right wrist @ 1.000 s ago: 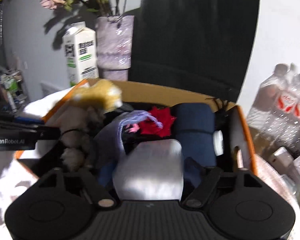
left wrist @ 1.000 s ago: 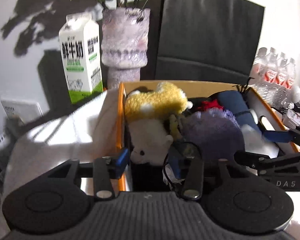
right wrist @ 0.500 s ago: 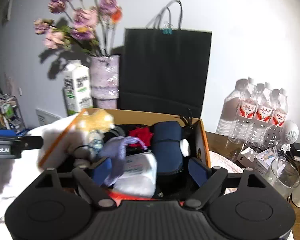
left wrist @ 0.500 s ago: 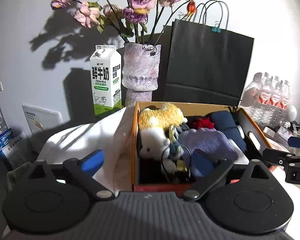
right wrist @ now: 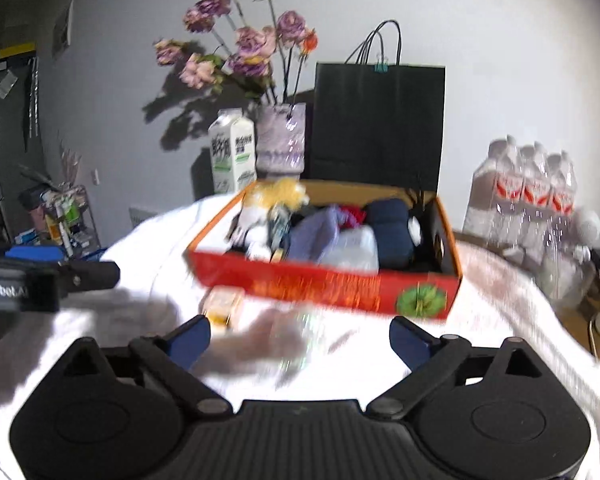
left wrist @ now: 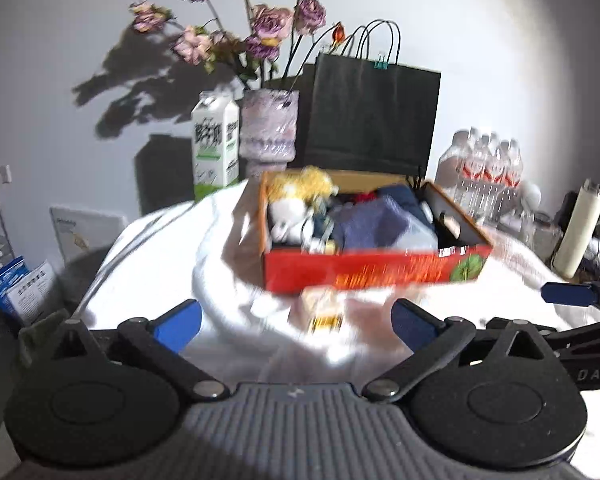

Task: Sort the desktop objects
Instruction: 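Withdraw both open tools from the box back over the towel, then grasp the yellow cube charger with the right tool while the left tool grasps the white cap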

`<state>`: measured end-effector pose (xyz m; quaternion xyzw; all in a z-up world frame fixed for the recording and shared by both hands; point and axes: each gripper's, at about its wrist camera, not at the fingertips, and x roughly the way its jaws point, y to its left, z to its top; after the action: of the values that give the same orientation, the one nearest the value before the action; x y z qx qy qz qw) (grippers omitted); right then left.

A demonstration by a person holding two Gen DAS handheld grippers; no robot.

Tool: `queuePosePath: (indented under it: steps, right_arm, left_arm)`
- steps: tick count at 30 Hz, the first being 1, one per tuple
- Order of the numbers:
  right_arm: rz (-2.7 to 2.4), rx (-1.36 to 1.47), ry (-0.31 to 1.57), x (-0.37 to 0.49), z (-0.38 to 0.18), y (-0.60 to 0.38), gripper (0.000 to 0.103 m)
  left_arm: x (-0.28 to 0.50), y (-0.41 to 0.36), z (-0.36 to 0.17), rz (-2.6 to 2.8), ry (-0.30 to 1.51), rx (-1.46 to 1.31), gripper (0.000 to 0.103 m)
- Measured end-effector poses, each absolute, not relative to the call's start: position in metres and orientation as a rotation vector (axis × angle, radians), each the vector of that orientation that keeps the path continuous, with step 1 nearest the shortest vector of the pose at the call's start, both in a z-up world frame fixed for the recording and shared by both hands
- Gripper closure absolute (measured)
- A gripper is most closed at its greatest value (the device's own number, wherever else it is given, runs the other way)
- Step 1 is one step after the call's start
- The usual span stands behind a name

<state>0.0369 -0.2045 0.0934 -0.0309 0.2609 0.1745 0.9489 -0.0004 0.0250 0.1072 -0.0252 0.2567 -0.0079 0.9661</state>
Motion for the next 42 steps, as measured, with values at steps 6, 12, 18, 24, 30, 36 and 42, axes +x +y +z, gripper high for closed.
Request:
queuePosePath:
  steps: [6, 12, 18, 24, 30, 36, 42]
  right_arm:
    - [0.313, -0.051, 0.537, -0.017, 0.065, -0.206, 0.007]
    - [0.276, -0.052, 0.551, -0.056, 0.038, -0.203, 0.007]
    - [0.315, -0.066, 0.594, -0.067, 0.021, -0.192, 0.007]
    - [0.347, -0.062, 0.554, -0.053, 0.036, -0.185, 0.009]
    - [0.408, -0.026, 0.495, 0.006, 0.052, -0.159, 0.012]
    - [0.457, 0.061, 0.57, 0.101, 0.045, -0.119, 0.023]
    - [0.395, 0.101, 0.68, 0.171, 0.034, -0.095, 0.039]
  left_arm:
    - [-0.046, 0.036, 0.067, 0.021, 0.586, -0.072, 0.0]
    - [-0.07, 0.042, 0.044, -0.003, 0.649, -0.126, 0.0]
    - [-0.065, 0.039, 0.045, -0.02, 0.646, -0.116, 0.0]
    - [-0.046, 0.048, 0.057, -0.032, 0.59, -0.084, 0.0]
    - [0.021, 0.078, 0.058, -0.077, 0.552, -0.069, 0.015]
    - [0.08, 0.079, 0.039, -0.152, 0.536, 0.071, 0.026]
    - [0.122, 0.07, 0.022, -0.21, 0.612, 0.101, 0.026]
